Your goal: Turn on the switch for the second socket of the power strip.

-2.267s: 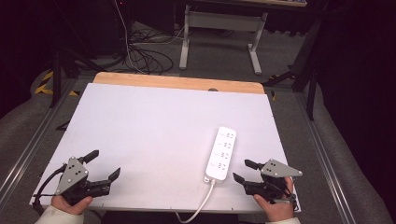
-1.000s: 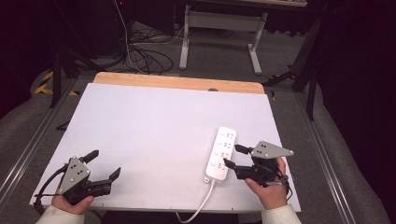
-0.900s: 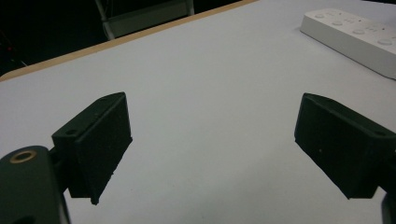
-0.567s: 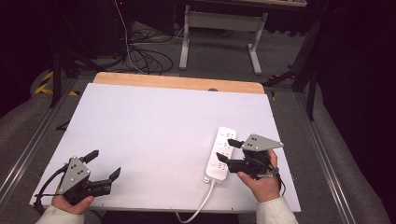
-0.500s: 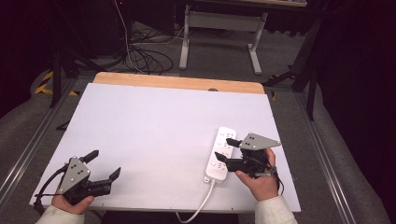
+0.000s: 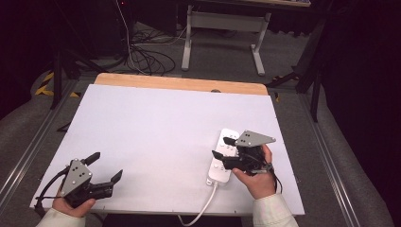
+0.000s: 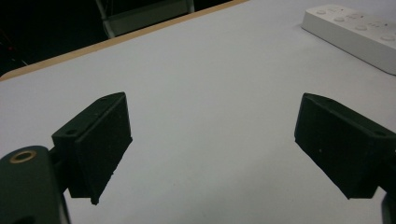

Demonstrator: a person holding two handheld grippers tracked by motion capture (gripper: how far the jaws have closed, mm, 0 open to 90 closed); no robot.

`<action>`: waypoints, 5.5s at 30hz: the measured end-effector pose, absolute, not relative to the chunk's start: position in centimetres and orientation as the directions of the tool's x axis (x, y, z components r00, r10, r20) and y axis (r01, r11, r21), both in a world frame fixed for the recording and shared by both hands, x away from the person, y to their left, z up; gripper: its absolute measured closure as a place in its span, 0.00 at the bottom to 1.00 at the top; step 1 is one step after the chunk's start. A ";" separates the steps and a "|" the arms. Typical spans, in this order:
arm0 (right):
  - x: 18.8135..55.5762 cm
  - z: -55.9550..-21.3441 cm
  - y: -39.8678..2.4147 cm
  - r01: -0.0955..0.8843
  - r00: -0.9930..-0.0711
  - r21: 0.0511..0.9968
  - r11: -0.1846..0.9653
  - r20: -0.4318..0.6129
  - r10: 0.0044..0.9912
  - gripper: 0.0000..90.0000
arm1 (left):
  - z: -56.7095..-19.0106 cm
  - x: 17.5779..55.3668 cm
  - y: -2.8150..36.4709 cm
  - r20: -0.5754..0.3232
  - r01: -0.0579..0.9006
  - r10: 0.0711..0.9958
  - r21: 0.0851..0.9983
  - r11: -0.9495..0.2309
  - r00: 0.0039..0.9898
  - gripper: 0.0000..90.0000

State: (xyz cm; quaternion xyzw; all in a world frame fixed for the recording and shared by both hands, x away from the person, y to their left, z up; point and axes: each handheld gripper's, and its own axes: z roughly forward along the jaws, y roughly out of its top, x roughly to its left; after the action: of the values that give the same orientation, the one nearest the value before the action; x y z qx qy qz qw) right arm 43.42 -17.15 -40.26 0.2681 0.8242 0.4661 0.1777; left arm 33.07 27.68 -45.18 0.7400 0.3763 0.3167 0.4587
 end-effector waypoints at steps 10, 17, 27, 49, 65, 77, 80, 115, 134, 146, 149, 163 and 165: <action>43.5 -40.2 -17.6 0.301 -0.798 0.861 0.411 -0.008 0.602 0.77 | -45.2 33.0 27.6 0.125 0.266 0.847 0.917 -0.298 0.516 0.13; 43.7 -40.4 -17.3 0.336 -0.798 0.834 0.438 0.005 0.602 1.00 | -45.2 33.1 27.6 0.128 0.265 0.847 0.916 -0.300 0.516 0.13; 44.4 -40.9 -16.7 0.414 -0.763 0.778 0.473 0.013 0.646 1.00 | -45.2 33.1 27.6 0.131 0.263 0.847 0.916 -0.302 0.516 0.13; 46.5 -43.3 -15.5 0.519 -0.706 0.665 0.537 -0.021 0.708 1.00 | -45.2 33.1 27.6 0.131 0.266 0.847 0.915 -0.303 0.515 0.13; 47.0 -44.3 -15.2 0.537 -0.695 0.641 0.549 -0.033 0.718 1.00 | -45.2 33.1 27.6 0.128 0.268 0.847 0.915 -0.302 0.516 0.13; 47.0 -44.6 -15.1 0.539 -0.690 0.641 0.547 -0.037 0.723 1.00 | -45.2 33.1 27.6 0.130 0.267 0.847 0.915 -0.303 0.515 0.13; 46.9 -44.6 -15.1 0.534 -0.689 0.643 0.550 -0.046 0.723 1.00 | -45.2 33.1 27.6 0.129 0.268 0.847 0.915 -0.302 0.515 0.13; 46.6 -45.1 -15.0 0.542 -0.669 0.651 0.532 -0.048 0.741 1.00 | -45.2 33.1 27.6 0.140 0.262 0.846 0.914 -0.310 0.514 0.13; 46.7 -45.2 -15.0 0.550 -0.664 0.651 0.523 -0.039 0.747 1.00 | -45.2 33.0 27.6 0.138 0.264 0.847 0.914 -0.308 0.514 0.13; 46.4 -45.0 -15.0 0.549 -0.662 0.653 0.521 -0.040 0.749 1.00 | -45.2 33.1 27.6 0.129 0.266 0.848 0.916 -0.301 0.514 0.13; 46.2 -44.6 -15.1 0.532 -0.670 0.677 0.508 -0.030 0.742 1.00 | -45.2 33.1 27.6 0.127 0.267 0.847 0.916 -0.300 0.517 0.13; 45.1 -42.3 -15.4 0.468 -0.677 0.751 0.465 -0.033 0.735 1.00 | -45.2 33.1 27.6 0.130 0.264 0.847 0.916 -0.302 0.516 0.13; 44.9 -42.1 -15.5 0.456 -0.680 0.758 0.466 -0.042 0.732 1.00 | -45.2 33.1 27.6 0.130 0.265 0.847 0.916 -0.301 0.516 0.13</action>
State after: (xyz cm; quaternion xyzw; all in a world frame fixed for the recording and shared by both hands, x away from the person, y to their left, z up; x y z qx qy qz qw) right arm 44.90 -15.50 -42.07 0.3552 0.8362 0.3751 0.1842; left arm 33.10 27.60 -45.17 0.7411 0.3751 0.3187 0.4567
